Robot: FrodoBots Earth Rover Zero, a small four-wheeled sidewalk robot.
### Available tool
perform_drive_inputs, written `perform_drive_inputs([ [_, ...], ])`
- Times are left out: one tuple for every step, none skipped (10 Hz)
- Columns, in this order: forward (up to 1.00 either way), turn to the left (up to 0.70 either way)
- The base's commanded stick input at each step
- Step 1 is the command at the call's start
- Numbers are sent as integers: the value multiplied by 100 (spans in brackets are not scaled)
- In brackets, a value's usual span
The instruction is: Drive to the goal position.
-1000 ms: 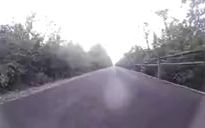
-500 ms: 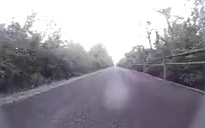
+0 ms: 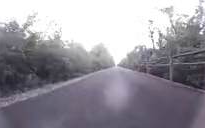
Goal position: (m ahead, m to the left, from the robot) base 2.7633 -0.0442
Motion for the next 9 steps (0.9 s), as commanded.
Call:
perform_drive_inputs([
  [100,0],
  [100,0],
  [100,0],
  [100,0],
  [100,-2],
  [100,-6],
  [100,-11],
  [100,-15],
  [100,-19],
])
